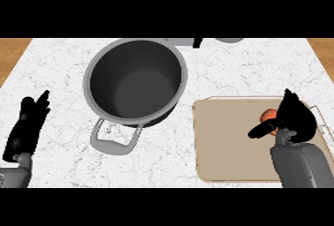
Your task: Pick the squash from the tray and place it in the pot
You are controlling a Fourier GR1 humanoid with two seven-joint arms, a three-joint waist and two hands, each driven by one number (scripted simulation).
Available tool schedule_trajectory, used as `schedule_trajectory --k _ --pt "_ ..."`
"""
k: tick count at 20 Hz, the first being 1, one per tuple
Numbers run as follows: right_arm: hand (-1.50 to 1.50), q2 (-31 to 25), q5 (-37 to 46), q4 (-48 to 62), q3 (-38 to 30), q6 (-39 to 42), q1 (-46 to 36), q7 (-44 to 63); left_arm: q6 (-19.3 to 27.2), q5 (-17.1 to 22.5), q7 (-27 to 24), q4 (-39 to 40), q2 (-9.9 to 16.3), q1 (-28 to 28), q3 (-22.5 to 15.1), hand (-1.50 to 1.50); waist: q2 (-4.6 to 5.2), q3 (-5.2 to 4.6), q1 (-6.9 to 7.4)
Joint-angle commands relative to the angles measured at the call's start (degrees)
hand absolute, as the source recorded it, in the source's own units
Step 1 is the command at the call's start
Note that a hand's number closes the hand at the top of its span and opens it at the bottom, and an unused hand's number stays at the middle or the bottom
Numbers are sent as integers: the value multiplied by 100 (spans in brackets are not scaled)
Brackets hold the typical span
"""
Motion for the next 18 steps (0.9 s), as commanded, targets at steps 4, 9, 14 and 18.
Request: schedule_trajectory --k 4,9,14,18 --pt "-150 152 129 435 -235 69 96 385 -215 3 6 60 47 -53 228 0 0 -1 -8" --pt "-150 140 49 964 -501 -35 -274 139 -205 -187 72 -266 -188 179 203 0 -1 0 17" --pt "-150 227 19 1347 -657 -209 -442 22 -406 -209 -531 286 -184 155 472 0 2 -1 10" --pt "-150 229 41 1566 -676 -637 -211 -368 -186 -540 -220 299 -478 -150 327 0 3 -1 -12"
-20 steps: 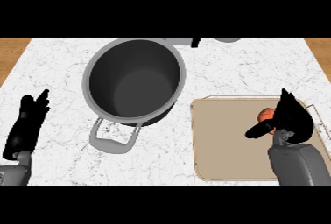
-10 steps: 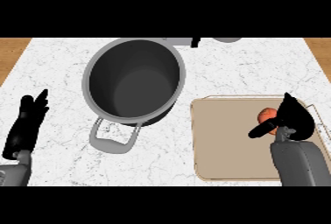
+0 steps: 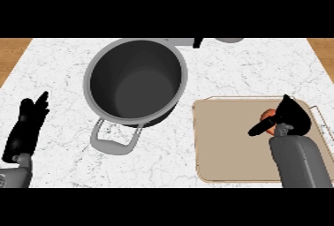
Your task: Pick the squash from the tray and place it in the pot
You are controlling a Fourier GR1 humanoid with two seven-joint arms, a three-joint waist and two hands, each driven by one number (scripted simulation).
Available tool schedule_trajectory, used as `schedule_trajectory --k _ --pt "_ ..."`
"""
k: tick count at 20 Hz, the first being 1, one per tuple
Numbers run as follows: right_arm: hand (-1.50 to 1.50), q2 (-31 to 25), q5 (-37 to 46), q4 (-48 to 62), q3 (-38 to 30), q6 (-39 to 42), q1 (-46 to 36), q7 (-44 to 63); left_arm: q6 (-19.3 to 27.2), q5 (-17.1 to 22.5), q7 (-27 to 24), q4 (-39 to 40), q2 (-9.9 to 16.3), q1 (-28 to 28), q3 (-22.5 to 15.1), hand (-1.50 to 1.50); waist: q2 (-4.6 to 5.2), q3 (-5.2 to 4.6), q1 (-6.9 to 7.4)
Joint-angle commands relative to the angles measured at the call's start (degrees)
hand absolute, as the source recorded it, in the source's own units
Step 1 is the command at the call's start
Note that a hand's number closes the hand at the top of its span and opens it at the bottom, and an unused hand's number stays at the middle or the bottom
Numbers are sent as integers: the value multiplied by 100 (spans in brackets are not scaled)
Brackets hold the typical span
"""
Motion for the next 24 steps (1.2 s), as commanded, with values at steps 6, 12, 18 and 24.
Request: schedule_trajectory --k 6,12,18,24 --pt "-150 -43 -7 1162 -218 -517 -656 -28 -270 -127 99 -34 -60 -125 216 0 7 2 22" --pt "150 -199 10 797 -24 -911 86 -778 -282 -249 57 -173 -220 -33 287 0 0 1 2" --pt "150 -505 488 123 431 -296 167 -426 -364 -265 5 106 -165 -162 412 0 -6 -2 -33" --pt "150 -551 630 108 732 -498 146 -1033 -488 -276 447 -684 -182 83 341 0 -17 2 10"
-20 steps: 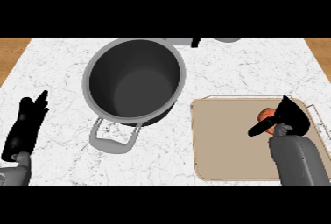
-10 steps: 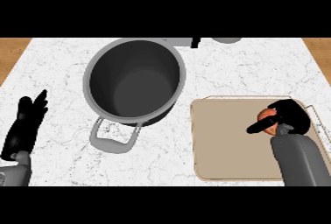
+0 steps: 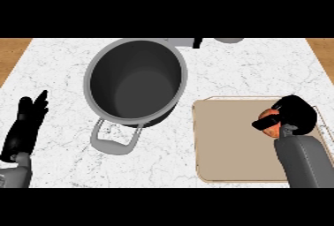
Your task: Pick the squash from the tray and place it in the pot
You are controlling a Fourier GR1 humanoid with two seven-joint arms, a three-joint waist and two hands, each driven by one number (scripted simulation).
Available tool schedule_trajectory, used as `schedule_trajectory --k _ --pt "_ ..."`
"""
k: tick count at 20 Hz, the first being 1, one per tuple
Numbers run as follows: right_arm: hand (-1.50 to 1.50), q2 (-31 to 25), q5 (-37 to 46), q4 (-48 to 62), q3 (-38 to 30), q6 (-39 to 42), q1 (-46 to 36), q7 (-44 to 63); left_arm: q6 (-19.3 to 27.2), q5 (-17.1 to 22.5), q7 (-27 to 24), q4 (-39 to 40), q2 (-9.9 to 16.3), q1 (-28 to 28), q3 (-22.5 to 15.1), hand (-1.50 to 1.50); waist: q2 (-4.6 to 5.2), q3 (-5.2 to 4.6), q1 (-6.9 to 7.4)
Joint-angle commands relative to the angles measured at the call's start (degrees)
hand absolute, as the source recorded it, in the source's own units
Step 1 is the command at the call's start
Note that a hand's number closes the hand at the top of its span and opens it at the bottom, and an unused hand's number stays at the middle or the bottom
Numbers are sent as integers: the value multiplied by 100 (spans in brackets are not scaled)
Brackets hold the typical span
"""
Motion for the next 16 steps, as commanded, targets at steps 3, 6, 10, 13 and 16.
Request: schedule_trajectory --k 3,6,10,13,16 --pt "150 -169 -359 -457 956 438 541 -2000 5 -24 49 7 3 -5 17 0 -10 16 -41" --pt "150 -430 -555 -869 1469 1069 458 -2871 96 -76 -173 157 -93 97 5 0 -15 5 -57" --pt "150 -866 -240 -1812 1411 842 728 -2878 51 -64 84 -246 -104 194 -6 0 -6 11 -38" --pt "150 -936 -376 -2787 1160 708 934 -2801 108 -39 -546 285 -157 264 129 0 -8 5 -104" --pt "150 -742 -667 -3640 1007 682 543 -2754 59 -81 -127 114 -55 91 96 0 -35 7 -125"
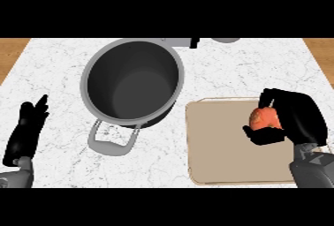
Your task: Pick the squash from the tray and place it in the pot
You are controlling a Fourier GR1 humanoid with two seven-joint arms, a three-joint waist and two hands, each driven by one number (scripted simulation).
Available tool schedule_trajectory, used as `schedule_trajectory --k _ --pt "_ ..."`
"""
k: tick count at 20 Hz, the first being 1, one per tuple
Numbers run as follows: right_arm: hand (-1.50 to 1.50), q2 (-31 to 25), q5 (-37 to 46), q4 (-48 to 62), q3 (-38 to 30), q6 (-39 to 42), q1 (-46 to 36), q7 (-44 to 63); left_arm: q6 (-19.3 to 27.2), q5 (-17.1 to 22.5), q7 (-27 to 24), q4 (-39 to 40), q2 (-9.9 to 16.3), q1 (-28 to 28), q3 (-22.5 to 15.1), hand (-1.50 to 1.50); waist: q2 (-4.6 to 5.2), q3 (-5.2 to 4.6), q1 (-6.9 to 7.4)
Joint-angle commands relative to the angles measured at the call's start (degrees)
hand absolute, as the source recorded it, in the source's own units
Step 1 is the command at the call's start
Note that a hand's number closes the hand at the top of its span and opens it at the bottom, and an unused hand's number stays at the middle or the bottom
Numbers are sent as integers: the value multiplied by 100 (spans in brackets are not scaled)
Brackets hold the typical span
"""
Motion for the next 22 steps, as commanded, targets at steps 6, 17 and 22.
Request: schedule_trajectory --k 6,17,22 --pt "150 400 -708 -2151 -330 -479 -431 -222 -82 -10 61 -122 78 -9 20 0 -2 3 48" --pt "150 1071 -946 -2739 219 1667 -3190 2130 -367 181 232 -49 176 -223 185 0 9 -9 118" --pt "150 1841 -724 -1108 332 1292 -4177 2309 -183 -43 232 134 116 -521 134 0 38 -5 135"
